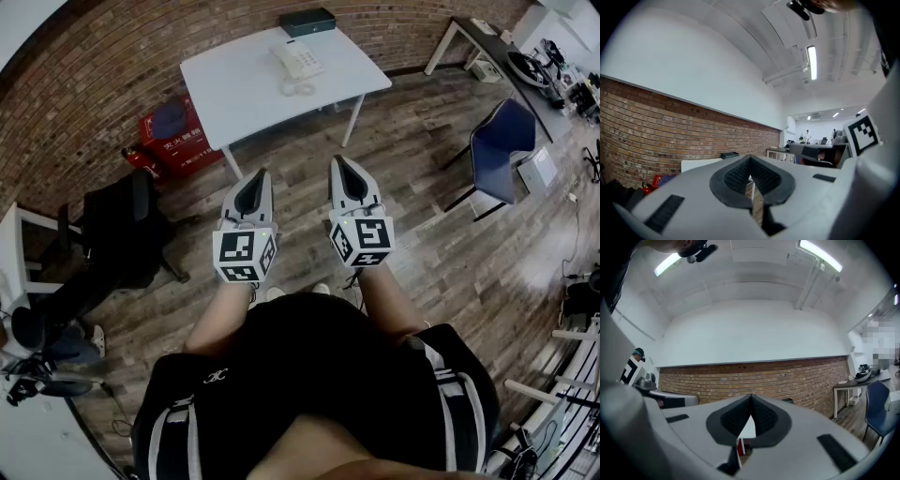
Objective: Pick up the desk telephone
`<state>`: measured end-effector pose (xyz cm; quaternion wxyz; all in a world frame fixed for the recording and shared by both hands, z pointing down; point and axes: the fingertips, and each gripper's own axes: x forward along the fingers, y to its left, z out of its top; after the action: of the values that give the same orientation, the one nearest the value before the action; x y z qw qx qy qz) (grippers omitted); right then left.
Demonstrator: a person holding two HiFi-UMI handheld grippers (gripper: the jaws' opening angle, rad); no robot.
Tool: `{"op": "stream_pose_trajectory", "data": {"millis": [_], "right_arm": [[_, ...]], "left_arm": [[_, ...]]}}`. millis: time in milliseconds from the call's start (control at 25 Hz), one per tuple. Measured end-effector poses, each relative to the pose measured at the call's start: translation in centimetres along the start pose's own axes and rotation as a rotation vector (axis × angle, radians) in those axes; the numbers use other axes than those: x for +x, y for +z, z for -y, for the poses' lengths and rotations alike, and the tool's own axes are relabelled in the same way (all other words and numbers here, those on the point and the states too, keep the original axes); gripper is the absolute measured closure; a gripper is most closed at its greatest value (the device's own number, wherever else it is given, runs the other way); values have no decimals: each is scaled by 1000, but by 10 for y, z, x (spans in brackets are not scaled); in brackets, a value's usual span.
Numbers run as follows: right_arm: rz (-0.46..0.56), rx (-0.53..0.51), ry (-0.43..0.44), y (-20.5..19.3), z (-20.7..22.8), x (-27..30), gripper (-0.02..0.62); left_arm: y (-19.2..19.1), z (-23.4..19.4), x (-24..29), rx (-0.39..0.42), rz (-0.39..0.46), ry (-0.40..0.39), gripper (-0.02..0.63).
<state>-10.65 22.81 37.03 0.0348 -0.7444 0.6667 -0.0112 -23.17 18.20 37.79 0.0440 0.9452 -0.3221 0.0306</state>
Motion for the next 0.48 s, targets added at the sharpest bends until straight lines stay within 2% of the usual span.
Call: {"op": "stream_pose_trajectory", "data": {"millis": [480], "right_arm": [[16, 17, 12, 8, 20, 13, 598]], "left_arm": [[6, 13, 26, 2, 5, 0, 606]]}}
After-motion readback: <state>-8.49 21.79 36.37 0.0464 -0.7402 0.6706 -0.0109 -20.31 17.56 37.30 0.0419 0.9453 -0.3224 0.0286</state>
